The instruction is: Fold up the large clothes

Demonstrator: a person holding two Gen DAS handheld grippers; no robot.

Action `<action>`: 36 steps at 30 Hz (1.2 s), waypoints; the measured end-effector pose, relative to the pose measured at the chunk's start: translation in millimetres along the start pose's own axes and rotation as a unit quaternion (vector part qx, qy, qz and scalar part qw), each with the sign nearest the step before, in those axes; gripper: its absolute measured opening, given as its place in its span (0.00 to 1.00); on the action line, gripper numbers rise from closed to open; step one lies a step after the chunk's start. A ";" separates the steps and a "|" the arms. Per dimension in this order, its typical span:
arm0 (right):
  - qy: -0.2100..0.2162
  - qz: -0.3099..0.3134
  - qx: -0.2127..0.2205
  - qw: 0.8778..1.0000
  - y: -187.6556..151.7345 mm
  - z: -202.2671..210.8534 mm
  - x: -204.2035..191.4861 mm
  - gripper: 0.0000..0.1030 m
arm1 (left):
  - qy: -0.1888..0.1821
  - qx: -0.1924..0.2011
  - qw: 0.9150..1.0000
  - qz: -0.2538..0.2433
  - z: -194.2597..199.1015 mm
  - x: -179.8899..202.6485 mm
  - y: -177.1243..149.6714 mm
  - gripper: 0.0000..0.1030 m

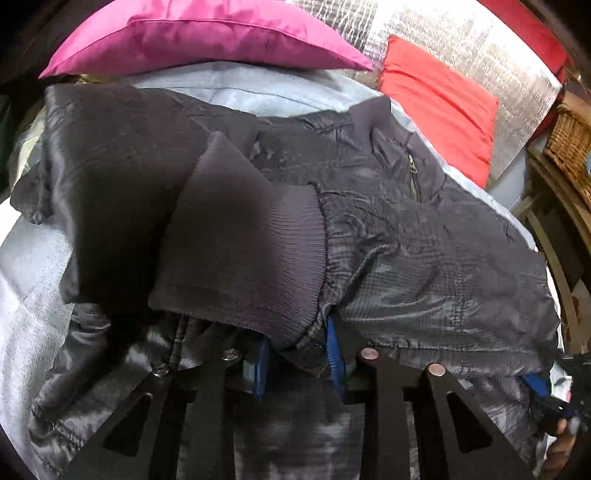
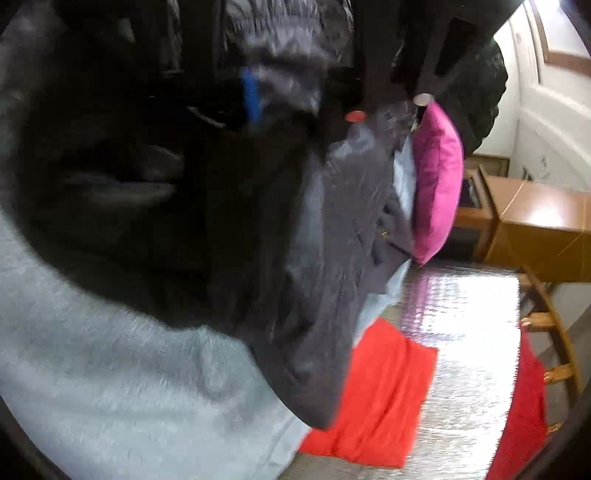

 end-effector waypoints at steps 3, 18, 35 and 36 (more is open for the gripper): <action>0.018 0.039 -0.022 0.999 -5.3 23.2 -15.6 0.79 | -0.001 0.001 1.000 0.002 3.5 -0.8 -0.8 0.36; -0.006 0.030 -0.015 0.999 58.5 5.0 -6.6 0.62 | -0.002 -0.003 1.000 -0.010 12.4 -6.5 -10.8 0.49; -0.050 0.146 0.008 0.988 38.2 18.2 -61.1 0.78 | -0.064 0.009 0.997 0.046 64.9 -33.4 -4.4 0.60; -0.041 0.159 0.009 0.986 33.5 20.8 -73.7 0.78 | -0.069 0.015 0.996 0.050 70.2 -38.1 -3.7 0.60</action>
Point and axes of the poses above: each gripper's, at about its wrist camera, not at the fingertips, and z roughly against the way its jaws point, x to its right, y to its top, the point moved 7 cm from there along -z, roughly the way its jaws point, and after that the axes turned 3 degrees about z, right-handed, at the moved point
